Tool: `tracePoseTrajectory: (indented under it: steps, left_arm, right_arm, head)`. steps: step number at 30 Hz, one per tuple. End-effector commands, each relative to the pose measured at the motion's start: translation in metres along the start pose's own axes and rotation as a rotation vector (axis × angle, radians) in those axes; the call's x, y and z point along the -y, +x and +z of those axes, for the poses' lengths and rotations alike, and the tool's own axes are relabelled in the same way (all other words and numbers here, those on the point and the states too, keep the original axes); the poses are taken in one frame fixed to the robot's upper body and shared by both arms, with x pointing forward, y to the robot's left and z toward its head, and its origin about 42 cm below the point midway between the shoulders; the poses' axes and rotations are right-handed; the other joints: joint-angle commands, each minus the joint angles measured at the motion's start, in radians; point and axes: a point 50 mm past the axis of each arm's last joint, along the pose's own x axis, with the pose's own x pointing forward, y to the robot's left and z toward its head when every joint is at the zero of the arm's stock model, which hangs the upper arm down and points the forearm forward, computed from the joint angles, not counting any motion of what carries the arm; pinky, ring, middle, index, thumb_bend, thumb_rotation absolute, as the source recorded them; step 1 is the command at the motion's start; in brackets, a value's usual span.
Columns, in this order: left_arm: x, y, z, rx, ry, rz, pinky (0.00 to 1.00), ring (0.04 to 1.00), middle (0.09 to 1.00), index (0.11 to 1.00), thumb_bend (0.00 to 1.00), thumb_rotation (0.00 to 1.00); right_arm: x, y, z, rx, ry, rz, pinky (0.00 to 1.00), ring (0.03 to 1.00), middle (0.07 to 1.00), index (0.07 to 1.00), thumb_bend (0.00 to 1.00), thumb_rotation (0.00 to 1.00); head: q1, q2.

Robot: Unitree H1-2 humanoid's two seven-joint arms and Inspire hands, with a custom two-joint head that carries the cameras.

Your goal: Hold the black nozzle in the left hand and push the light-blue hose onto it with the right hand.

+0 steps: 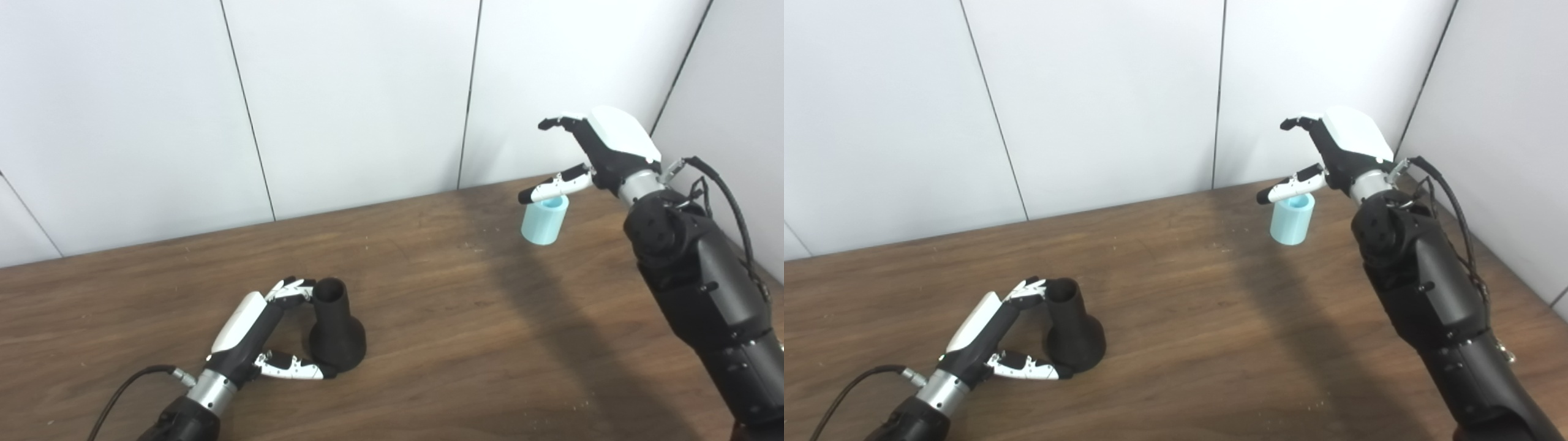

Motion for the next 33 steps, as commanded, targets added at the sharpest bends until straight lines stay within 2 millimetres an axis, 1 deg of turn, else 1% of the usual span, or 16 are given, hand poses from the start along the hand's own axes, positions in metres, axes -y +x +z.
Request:
tracePoseTrajectory:
  steps: [1, 5, 9, 11, 15, 21, 33]
  left_arm:
    - [0.066, -0.063, -0.042, -0.212, 0.004, -0.222, 1.0, 0.897, 0.762, 0.485, 0.52, 0.07]
    - [0.065, -0.062, -0.041, -0.214, -0.002, -0.219, 1.0, 0.895, 0.76, 0.485, 0.52, 0.07]
    - [0.065, -0.062, -0.041, -0.216, -0.014, -0.22, 1.0, 0.896, 0.76, 0.485, 0.52, 0.07]
    - [0.065, -0.062, -0.041, -0.216, -0.017, -0.219, 1.0, 0.896, 0.762, 0.485, 0.52, 0.07]
    - [0.065, -0.062, -0.04, -0.215, -0.02, -0.217, 1.0, 0.896, 0.762, 0.485, 0.52, 0.07]
    - [0.065, -0.062, -0.04, -0.215, -0.023, -0.214, 1.0, 0.896, 0.762, 0.485, 0.52, 0.07]
    - [0.066, -0.062, -0.041, -0.22, -0.023, -0.215, 1.0, 0.896, 0.762, 0.485, 0.52, 0.07]
  right_arm:
    - [0.034, 0.008, 0.009, 0.054, -0.017, -0.106, 0.9, 0.847, 0.855, 0.792, 0.91, 0.4]
    - [0.034, 0.009, 0.01, 0.058, -0.022, -0.094, 0.9, 0.843, 0.853, 0.792, 0.91, 0.4]
    - [0.034, 0.014, 0.01, 0.042, -0.043, -0.06, 0.81, 0.822, 0.838, 0.791, 0.91, 0.37]
    - [0.034, 0.016, 0.009, 0.026, -0.067, -0.04, 0.79, 0.813, 0.83, 0.786, 0.92, 0.35]
    - [0.031, 0.019, 0.009, -0.004, -0.143, -0.014, 0.78, 0.801, 0.821, 0.778, 0.92, 0.32]
    - [0.02, 0.025, 0.01, -0.034, -0.28, -0.017, 0.74, 0.778, 0.813, 0.774, 0.93, 0.32]
    - [0.013, 0.036, -0.001, -0.04, -0.284, -0.019, 0.72, 0.772, 0.809, 0.772, 0.93, 0.31]
  head:
    - [0.0, 0.001]
    - [-0.002, 0.0]
    - [-0.004, -0.002]
    - [-0.004, -0.002]
    - [-0.003, -0.002]
    - [-0.001, 0.0]
    - [0.0, -0.003]
